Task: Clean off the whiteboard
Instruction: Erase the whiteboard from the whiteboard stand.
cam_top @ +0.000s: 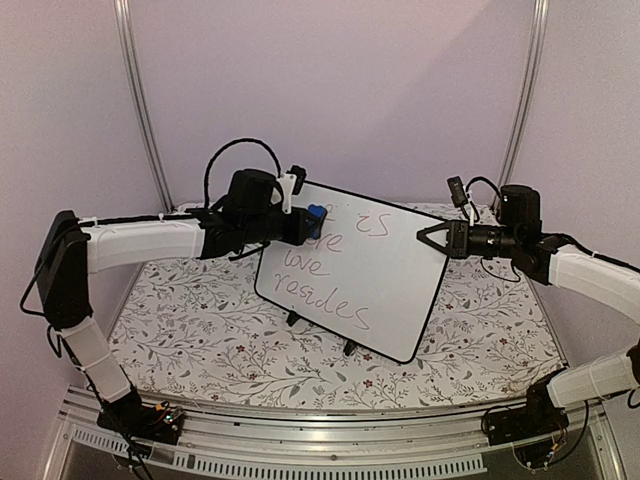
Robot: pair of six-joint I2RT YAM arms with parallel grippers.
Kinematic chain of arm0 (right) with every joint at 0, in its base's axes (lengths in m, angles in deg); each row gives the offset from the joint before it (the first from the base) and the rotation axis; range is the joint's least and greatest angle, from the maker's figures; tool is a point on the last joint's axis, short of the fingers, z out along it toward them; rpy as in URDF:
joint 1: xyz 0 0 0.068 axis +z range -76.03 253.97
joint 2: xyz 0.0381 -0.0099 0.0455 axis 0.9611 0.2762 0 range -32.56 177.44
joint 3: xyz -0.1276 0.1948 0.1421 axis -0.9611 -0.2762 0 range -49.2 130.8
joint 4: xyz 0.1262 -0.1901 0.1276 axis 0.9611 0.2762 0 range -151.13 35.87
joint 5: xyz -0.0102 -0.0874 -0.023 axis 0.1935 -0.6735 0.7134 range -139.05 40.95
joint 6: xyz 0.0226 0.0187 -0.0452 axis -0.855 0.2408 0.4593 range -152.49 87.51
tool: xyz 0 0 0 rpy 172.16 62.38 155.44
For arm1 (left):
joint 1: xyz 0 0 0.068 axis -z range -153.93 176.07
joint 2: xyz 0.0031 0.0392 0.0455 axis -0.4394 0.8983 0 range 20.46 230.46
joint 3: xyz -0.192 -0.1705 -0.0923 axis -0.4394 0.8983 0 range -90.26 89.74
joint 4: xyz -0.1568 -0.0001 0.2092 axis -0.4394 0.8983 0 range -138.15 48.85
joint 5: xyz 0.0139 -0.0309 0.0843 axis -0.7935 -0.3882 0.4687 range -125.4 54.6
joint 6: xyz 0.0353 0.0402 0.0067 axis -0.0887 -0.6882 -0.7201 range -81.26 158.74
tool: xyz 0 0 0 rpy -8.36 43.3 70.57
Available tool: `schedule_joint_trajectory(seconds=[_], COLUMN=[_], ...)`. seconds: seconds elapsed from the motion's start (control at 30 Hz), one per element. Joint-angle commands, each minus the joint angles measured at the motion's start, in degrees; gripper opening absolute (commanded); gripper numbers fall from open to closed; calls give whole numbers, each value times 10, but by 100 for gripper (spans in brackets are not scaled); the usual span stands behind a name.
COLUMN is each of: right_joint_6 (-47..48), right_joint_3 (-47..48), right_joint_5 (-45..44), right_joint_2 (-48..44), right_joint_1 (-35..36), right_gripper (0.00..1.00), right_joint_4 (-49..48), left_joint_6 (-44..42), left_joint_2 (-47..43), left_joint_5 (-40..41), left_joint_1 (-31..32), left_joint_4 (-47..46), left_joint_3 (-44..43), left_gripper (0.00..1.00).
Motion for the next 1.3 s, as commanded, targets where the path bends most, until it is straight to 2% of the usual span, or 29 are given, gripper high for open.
schedule_joint_trajectory(seconds=[0.0, 0.3, 0.93, 1.27], right_joint_6=[60, 59, 61, 62], right_joint_3=[-1, 0, 1, 1], right_joint_5=[48, 50, 48, 46], right_joint_2=[5, 6, 5, 7], right_joint_1=[24, 24, 24, 24], right_gripper=[0, 0, 0, 0], right_joint_4=[37, 37, 41, 40], left_joint_6=[10, 10, -23, -20], left_joint_2=[0, -7, 26, 15], left_joint_5=[-9, -6, -22, -41], left_joint_1=[9, 8, -12, -12], left_joint_4=[0, -1, 17, 7], left_joint_3=[40, 52, -55, -18], left_gripper=[0, 0, 0, 0])
